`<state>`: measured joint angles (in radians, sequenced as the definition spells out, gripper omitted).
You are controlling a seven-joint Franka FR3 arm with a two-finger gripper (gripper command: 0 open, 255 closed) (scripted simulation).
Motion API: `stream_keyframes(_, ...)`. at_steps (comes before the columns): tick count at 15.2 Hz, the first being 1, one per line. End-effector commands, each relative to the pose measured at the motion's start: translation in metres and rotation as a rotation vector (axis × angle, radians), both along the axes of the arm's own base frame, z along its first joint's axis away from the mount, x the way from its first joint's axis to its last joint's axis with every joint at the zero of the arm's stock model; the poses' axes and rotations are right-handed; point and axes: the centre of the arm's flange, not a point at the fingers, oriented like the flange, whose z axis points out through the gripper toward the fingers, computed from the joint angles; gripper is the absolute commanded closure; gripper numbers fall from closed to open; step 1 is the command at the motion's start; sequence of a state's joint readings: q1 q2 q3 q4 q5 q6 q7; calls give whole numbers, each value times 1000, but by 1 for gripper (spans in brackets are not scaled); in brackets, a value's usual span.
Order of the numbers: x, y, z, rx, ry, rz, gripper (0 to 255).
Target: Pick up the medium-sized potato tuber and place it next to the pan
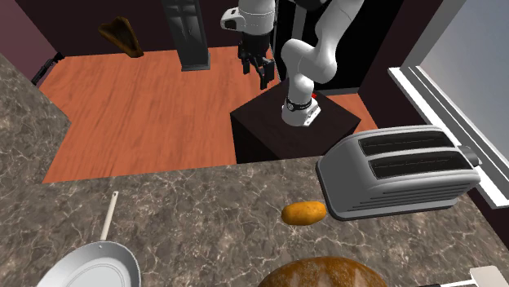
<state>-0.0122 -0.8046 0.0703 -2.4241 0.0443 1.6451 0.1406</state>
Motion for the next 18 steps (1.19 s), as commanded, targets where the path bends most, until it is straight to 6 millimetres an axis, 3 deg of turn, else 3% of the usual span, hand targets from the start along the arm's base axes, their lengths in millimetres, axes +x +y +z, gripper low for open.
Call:
stream_keyframes(1, 0, 0, 0, 0, 0, 0, 0)
stream_keyframes(18, 63, 181, -107, 36, -22, -131, 0)
